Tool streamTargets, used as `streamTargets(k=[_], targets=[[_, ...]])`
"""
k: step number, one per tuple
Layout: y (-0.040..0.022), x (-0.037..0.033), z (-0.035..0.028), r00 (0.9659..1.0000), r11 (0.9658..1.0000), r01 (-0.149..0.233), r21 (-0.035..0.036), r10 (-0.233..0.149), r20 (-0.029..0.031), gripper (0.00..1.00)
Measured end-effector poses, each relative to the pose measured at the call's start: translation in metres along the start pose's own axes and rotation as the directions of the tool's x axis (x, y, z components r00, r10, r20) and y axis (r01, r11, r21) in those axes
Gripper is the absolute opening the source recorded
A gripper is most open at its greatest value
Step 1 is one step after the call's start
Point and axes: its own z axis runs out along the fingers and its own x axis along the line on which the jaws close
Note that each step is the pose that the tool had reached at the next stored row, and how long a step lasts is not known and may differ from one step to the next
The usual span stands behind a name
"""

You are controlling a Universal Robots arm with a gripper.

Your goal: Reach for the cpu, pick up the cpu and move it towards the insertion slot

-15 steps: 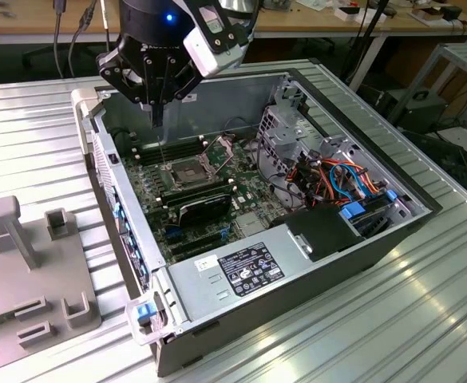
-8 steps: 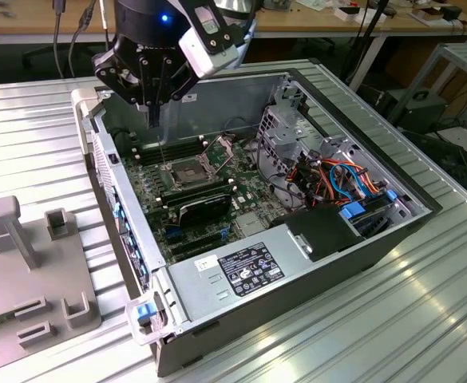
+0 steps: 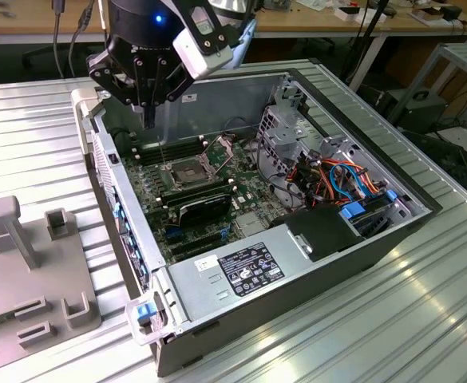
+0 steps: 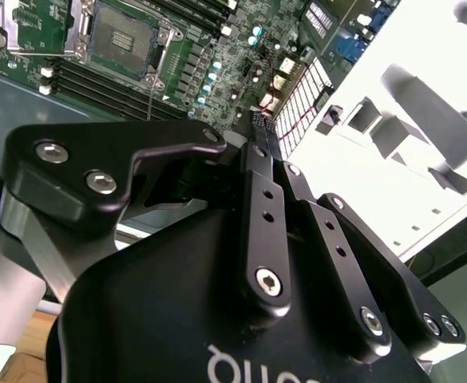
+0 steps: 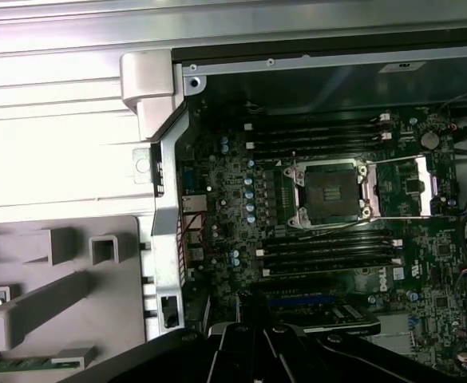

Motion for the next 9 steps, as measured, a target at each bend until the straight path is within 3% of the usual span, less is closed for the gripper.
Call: streamTargets(k=[9], targets=[[-0.0004,0.0055,0.0003,1.0,1.0,0.0,0.0001,0.0,-0.0013,0.11]])
